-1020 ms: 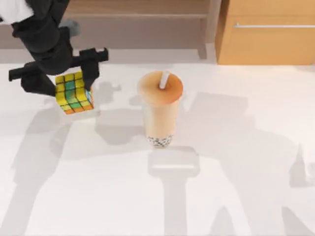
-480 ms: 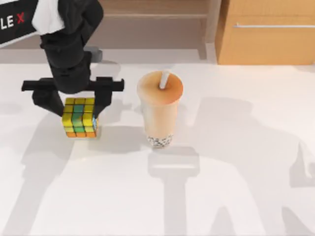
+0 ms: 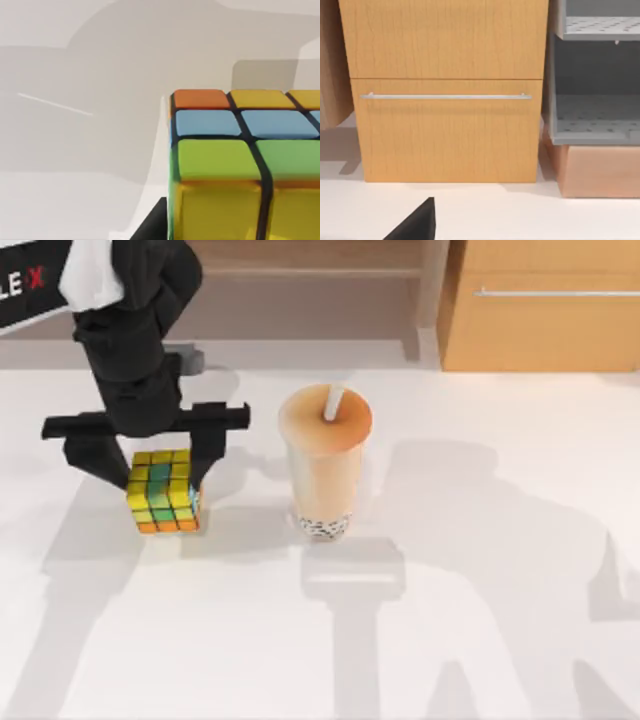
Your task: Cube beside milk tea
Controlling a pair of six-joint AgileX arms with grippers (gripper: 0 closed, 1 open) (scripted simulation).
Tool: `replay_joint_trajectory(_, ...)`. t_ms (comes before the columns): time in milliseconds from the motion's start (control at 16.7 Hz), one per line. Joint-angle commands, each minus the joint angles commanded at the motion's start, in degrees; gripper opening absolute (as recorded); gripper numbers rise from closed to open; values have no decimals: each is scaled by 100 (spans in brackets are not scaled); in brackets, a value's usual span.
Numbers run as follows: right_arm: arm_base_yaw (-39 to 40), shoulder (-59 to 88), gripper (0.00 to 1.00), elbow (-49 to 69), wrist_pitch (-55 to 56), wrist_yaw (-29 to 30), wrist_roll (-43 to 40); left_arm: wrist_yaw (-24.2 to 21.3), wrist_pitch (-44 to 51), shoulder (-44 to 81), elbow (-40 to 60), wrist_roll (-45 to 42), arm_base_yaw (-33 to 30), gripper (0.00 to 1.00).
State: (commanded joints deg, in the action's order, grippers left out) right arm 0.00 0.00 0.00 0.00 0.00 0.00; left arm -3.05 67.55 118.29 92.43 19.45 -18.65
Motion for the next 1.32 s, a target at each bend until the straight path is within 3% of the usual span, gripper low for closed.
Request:
replay_joint_trajectory(300, 0, 0, 100, 0, 0, 0, 0, -214, -37, -85, -184, -4, 47, 0)
replay_joint_trajectory(900, 0, 0, 100, 0, 0, 0, 0, 324, -554, -29, -169, -178, -102, 0)
replay_joint_trajectory(1320, 0, 0, 100, 0, 0, 0, 0, 378, -613, 122, -233, -129, -121, 0)
